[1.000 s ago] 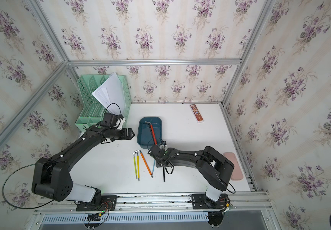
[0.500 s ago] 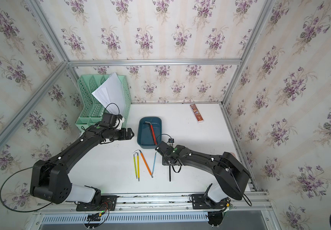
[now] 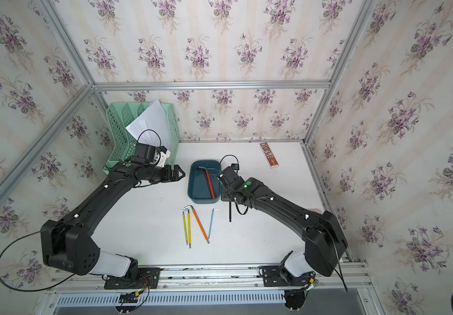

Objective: Put the hex key on the desktop into the storage box
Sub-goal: Place the Allen key in the storage box.

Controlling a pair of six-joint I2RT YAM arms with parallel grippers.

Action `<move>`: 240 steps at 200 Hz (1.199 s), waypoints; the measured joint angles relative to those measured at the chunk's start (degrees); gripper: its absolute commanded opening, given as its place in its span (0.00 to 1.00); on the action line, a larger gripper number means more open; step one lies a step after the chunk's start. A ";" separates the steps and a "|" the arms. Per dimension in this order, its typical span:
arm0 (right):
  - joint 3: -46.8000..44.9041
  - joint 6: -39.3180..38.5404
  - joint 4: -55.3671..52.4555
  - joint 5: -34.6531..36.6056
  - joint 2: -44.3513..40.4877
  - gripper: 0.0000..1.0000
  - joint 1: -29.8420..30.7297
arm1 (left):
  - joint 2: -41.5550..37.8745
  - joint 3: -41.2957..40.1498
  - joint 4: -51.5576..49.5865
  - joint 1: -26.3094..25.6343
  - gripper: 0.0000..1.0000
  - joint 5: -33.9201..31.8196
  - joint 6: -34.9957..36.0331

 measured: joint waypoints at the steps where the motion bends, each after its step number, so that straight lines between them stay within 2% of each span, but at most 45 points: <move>1: 0.20 -0.13 0.00 -0.09 0.11 0.00 -0.07 | 0.02 0.13 -0.15 0.00 0.99 0.04 0.00; 33: 8.26 -4.31 0.92 -3.89 6.10 0.00 -2.10 | 2.78 5.77 -4.50 1.05 0.99 0.70 1.14; 68: 18.58 -7.63 2.34 -7.78 15.47 0.00 -2.89 | 9.66 12.31 -7.69 3.48 0.99 3.32 2.51; 103: 24.63 -8.90 3.89 -11.56 23.37 0.00 -3.32 | 10.58 10.23 -8.76 3.48 0.99 6.14 3.17; 155: 32.15 -9.62 4.59 -13.62 33.22 0.00 -3.89 | 7.69 8.61 -8.31 3.56 0.99 4.81 3.56; 231: 34.95 -10.54 4.61 -14.16 39.85 0.00 -4.61 | 8.39 8.46 -8.17 3.58 0.99 5.16 3.15; 240: 34.97 -10.69 4.59 -13.99 40.24 0.05 -4.63 | 8.48 8.46 -8.09 3.58 0.99 5.35 3.15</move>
